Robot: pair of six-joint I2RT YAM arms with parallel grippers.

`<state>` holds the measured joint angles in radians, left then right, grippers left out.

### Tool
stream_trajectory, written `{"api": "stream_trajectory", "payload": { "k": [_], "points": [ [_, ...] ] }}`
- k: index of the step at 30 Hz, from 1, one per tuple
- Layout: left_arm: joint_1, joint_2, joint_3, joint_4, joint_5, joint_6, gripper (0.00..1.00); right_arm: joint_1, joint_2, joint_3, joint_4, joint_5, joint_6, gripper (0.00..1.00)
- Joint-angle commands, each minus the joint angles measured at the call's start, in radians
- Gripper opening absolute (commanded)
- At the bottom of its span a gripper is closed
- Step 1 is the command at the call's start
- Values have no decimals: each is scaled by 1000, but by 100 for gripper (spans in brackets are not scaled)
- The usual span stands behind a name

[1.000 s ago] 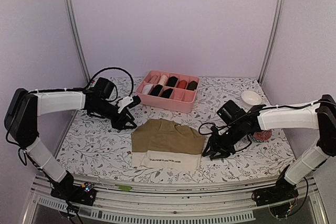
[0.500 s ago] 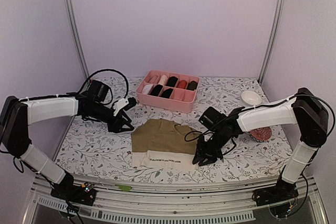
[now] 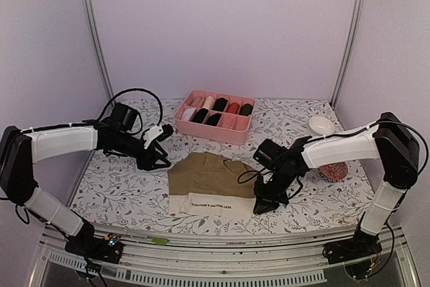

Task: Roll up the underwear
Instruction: Rotate the underwear at the center of the board.

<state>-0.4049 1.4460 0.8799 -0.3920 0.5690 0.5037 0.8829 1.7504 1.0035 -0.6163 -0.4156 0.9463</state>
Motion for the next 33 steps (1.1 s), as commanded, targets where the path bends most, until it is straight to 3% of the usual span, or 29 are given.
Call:
{"api": "stream_trajectory", "payload": {
  "k": [1,6,12,18,19,21,22,33],
  "points": [
    [-12,4,6,23,20,-9,44,5,16,20,-18,29,-8,1],
    [-22,-12,-12,-34,32,89,44,-33,-86,-87,-24,31,-56,0],
    [-79,-40,-84,-76,17,270,43,-217,-205,-251,88,-22,-143,0],
    [-135,-24,-108,-77,-20,321,41,-226,-187,-230,136,-132,-193,0],
    [-136,-22,-108,-77,-24,323,41,-220,-207,-229,153,-144,-180,3],
    [-137,-21,-108,-78,-29,326,41,-191,-239,-211,166,-153,-126,28],
    [-137,-21,-107,-76,-30,323,40,-172,-244,-197,164,-151,-99,34],
    [-137,-32,-101,-41,-31,240,40,-21,-66,-68,52,-58,23,37]
  ]
}}
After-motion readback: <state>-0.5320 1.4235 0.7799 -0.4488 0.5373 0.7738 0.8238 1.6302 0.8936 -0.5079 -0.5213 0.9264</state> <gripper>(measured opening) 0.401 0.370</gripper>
